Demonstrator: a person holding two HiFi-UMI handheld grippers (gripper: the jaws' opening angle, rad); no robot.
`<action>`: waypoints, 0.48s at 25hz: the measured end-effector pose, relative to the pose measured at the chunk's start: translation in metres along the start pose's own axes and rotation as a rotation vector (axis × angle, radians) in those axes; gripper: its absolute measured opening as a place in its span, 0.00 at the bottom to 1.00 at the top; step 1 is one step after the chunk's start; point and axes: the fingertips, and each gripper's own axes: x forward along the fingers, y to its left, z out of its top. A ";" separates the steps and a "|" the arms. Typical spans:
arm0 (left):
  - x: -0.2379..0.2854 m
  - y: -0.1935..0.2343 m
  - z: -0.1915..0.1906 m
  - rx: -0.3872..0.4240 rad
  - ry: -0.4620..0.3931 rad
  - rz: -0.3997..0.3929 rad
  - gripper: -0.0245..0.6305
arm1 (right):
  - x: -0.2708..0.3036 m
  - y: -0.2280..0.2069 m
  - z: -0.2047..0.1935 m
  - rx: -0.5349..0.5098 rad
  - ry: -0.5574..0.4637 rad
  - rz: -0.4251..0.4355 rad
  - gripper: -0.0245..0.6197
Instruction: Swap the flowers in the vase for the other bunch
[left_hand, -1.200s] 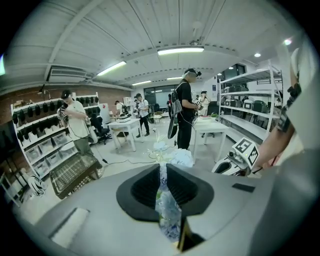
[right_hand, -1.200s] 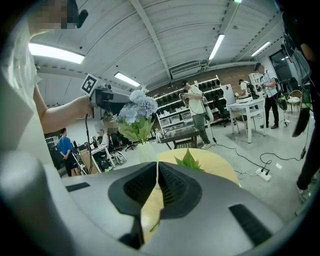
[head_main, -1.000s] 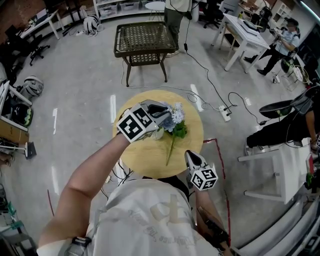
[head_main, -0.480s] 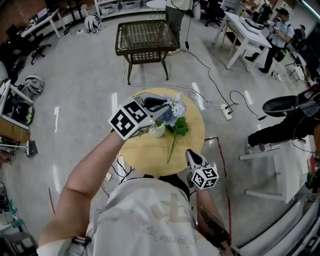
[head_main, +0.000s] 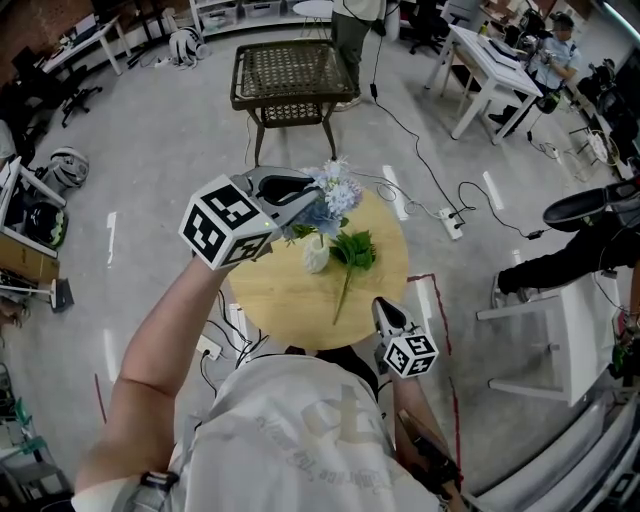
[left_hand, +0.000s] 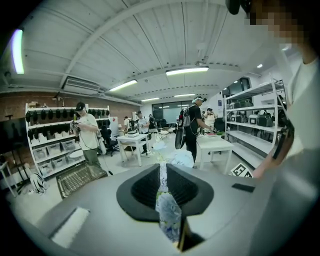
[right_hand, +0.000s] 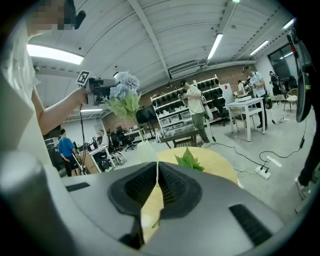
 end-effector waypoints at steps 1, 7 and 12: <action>-0.005 0.001 0.003 -0.003 -0.012 0.003 0.10 | 0.000 0.000 0.001 -0.002 0.000 0.001 0.05; -0.032 0.005 0.020 -0.001 -0.072 0.028 0.10 | -0.001 0.002 0.000 -0.010 0.000 0.010 0.05; -0.061 0.006 0.034 0.016 -0.116 0.048 0.10 | -0.001 0.008 -0.001 -0.013 0.000 0.017 0.05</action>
